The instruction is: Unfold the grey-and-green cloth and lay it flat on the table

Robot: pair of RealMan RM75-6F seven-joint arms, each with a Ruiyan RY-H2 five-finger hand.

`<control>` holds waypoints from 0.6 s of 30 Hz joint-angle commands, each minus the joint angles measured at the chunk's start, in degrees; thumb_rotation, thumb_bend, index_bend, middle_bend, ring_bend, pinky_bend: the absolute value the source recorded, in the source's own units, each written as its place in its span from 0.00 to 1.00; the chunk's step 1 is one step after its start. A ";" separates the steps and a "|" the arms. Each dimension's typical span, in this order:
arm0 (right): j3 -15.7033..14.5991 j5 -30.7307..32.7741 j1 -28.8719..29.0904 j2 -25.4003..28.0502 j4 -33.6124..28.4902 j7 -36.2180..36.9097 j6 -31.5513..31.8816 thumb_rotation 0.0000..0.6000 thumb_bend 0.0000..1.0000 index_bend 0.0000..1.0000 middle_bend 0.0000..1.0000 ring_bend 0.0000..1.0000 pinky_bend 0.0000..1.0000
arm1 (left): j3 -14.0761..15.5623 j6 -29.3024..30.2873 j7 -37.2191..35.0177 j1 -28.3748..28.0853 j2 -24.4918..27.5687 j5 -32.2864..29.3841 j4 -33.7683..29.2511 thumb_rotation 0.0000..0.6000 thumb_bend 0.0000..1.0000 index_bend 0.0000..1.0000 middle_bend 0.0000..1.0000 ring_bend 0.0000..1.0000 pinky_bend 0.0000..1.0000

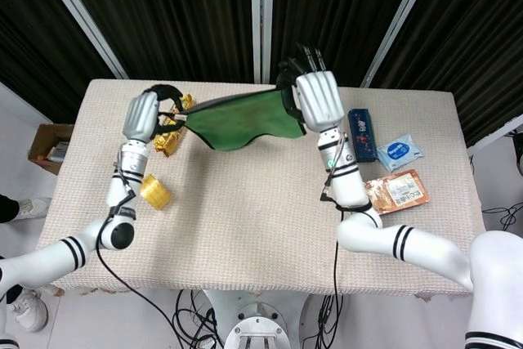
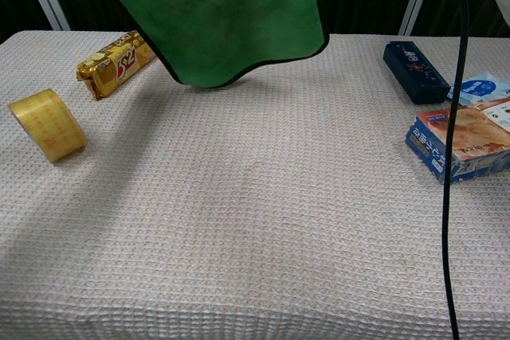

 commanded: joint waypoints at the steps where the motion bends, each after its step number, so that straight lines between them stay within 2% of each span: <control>1: 0.61 -4.41 -0.28 -0.05 2.55 6.89 0.08 1.00 0.62 0.75 0.29 0.00 0.00 | -0.36 4.30 -1.38 -0.15 -1.62 2.74 2.28 1.00 0.42 0.65 0.36 0.26 0.25; 4: -1.48 -7.28 -1.76 1.01 2.52 10.76 -0.12 1.00 0.62 0.75 0.29 0.00 0.00 | 2.71 8.22 -3.33 1.56 -2.70 7.55 3.65 1.00 0.42 0.65 0.36 0.26 0.25; 11: -11.41 -16.01 -6.65 4.01 0.50 18.47 -1.91 1.00 0.61 0.75 0.29 0.00 0.00 | 14.58 16.41 -3.92 7.07 -5.79 20.01 7.58 1.00 0.42 0.65 0.35 0.26 0.25; 14: -15.13 -19.57 -8.36 5.13 -0.78 22.53 -2.43 1.00 0.60 0.75 0.29 0.00 0.00 | 18.43 19.73 -3.39 9.61 -6.49 23.79 8.11 1.00 0.42 0.64 0.35 0.26 0.24; 18: -18.59 -23.05 -10.43 6.39 -2.83 25.75 -1.87 1.00 0.60 0.75 0.29 0.00 0.00 | 22.46 23.18 -2.67 12.71 -6.23 27.66 7.55 1.00 0.42 0.64 0.35 0.26 0.24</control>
